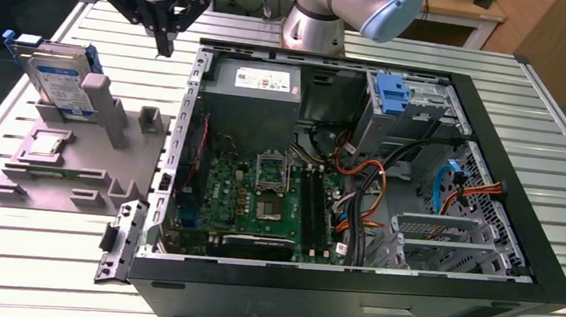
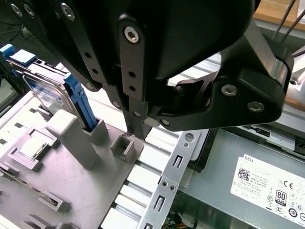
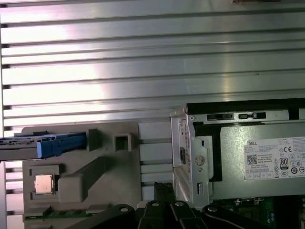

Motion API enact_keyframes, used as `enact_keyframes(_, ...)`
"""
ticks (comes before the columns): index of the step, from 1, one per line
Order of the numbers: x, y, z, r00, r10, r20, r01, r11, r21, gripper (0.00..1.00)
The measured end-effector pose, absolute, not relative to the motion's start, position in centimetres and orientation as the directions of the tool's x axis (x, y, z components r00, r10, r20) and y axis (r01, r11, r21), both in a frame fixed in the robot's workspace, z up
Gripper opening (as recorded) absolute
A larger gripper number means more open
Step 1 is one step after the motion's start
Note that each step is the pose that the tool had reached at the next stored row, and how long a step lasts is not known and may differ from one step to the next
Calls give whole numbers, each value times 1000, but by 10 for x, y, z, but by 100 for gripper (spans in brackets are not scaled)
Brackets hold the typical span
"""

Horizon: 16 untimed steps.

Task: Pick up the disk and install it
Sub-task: 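Reach for the disk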

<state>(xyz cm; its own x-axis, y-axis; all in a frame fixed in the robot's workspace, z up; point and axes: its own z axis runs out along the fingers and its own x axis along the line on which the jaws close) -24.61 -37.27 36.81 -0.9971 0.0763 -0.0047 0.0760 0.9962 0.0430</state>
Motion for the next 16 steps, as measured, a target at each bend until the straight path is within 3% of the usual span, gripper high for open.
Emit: enact_keyframes(16, -251, -371, 367, -997, 76, -5, 76, 996, 43, 10)
